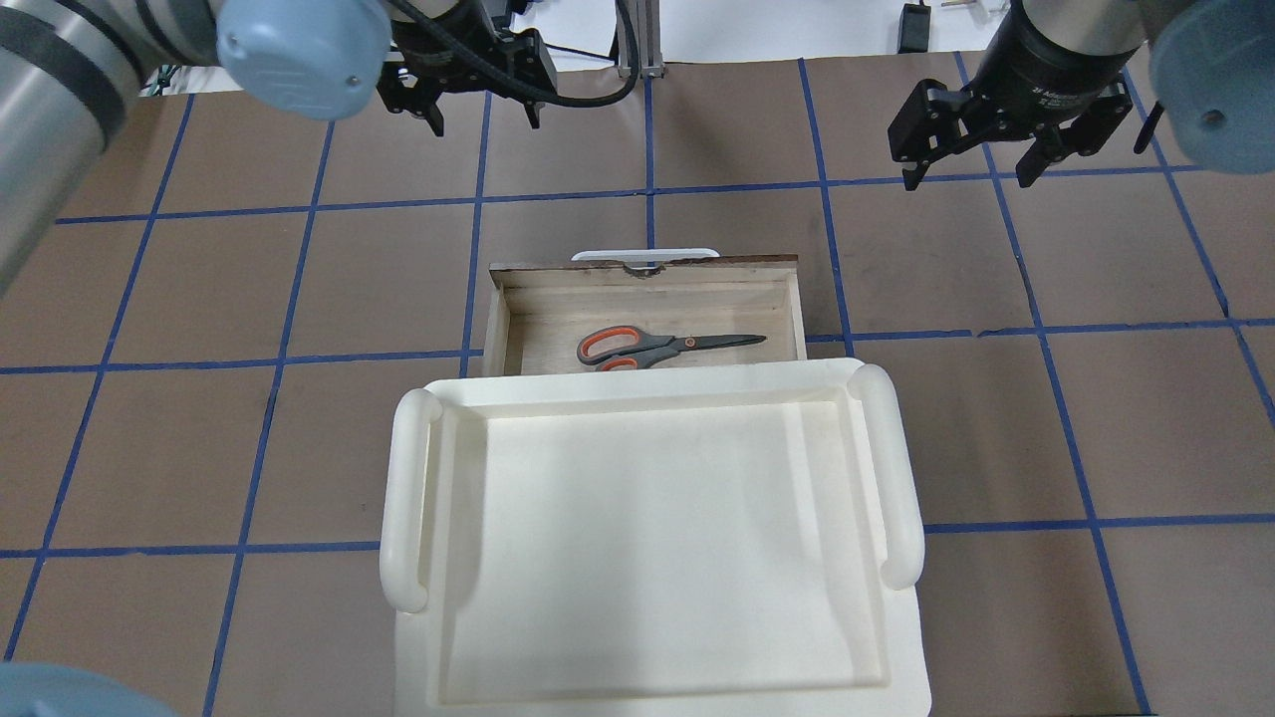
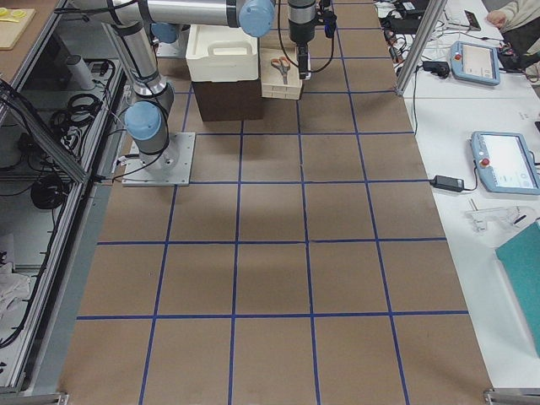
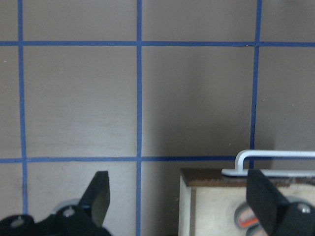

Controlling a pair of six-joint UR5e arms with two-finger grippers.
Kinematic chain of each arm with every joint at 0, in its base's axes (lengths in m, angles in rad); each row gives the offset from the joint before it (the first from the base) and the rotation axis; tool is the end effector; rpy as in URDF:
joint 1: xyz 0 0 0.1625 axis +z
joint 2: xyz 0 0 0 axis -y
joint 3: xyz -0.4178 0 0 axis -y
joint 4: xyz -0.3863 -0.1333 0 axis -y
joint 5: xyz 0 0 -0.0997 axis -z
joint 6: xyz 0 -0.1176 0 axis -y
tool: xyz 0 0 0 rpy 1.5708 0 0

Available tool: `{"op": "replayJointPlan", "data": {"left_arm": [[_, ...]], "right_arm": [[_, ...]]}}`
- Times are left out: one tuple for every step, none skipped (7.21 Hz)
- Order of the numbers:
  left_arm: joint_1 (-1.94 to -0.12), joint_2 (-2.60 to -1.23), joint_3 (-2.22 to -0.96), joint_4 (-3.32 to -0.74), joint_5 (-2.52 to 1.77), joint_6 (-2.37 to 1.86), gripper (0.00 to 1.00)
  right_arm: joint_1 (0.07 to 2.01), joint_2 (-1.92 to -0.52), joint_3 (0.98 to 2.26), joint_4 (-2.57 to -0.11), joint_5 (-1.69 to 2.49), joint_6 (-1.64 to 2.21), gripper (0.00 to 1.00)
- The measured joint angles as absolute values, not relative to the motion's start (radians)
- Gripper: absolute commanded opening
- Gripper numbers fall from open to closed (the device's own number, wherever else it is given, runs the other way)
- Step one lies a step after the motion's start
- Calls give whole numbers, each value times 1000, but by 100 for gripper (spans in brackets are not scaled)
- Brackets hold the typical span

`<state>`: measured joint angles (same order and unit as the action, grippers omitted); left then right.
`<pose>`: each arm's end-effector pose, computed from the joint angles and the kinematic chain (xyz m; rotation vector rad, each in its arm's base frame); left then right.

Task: Put scissors in drawer and close it
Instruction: 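Move the left gripper over the drawer front near the white handle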

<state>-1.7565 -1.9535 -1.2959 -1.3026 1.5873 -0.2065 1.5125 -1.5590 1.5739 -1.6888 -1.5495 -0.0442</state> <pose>-0.2505 -0.6217 0.4084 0.0345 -3.1163 0.2507 0.1063 -0.5095 0.4678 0.0203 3.1213 -0.1626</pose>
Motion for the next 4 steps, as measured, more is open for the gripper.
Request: {"op": "replayJointPlan", "data": {"left_arm": [[-1793,-2005,-1285,-1278,1592,-248,100],[-1823,-2050,-1278,-1254,1593,-292,100],[-1843,-2087,-1276,-1237,1590,-314,100],[-1855,-2118,-1274,-1229,1586,-319,100]], "right_arm": [[1512,-1559,1574,-1689,-1550,-44,100],[1512,-1559,1574,-1689,-1550,-44,100],[1512,-1558,1575,-1689,-1550,-44,100],[1512,-1558,1575,-1689,-1549,-44,100]]}}
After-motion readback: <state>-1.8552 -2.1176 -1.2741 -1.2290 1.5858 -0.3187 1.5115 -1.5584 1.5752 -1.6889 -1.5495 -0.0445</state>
